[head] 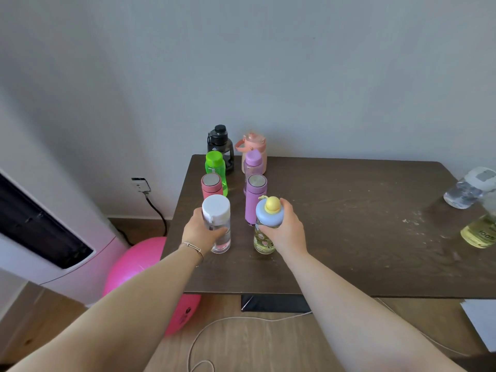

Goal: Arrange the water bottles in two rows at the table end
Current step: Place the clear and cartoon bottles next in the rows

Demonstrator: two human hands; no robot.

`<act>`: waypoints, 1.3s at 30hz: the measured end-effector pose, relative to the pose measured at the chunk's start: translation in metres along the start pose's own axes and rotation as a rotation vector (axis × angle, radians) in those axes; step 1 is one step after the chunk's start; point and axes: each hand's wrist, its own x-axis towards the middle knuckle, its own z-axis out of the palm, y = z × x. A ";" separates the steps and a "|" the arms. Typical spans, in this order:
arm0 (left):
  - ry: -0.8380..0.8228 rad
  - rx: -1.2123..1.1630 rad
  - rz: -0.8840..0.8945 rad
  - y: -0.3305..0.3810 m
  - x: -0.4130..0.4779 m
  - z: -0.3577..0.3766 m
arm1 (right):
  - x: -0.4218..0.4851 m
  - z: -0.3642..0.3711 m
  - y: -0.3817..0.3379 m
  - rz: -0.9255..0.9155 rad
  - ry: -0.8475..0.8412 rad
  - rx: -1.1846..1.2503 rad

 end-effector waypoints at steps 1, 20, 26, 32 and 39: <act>-0.001 -0.002 0.000 -0.003 0.003 -0.002 | 0.000 0.005 -0.002 -0.003 -0.006 -0.005; -0.043 0.002 0.019 -0.023 0.025 -0.010 | 0.004 0.034 -0.015 -0.047 -0.038 -0.056; -0.056 0.011 0.013 -0.025 0.025 -0.012 | 0.003 0.029 -0.013 -0.036 -0.062 -0.122; -0.058 0.016 0.007 -0.024 0.026 -0.011 | -0.001 0.033 -0.016 -0.018 -0.037 -0.149; -0.056 0.029 0.006 -0.021 0.024 -0.011 | -0.004 0.032 -0.019 0.001 -0.051 -0.198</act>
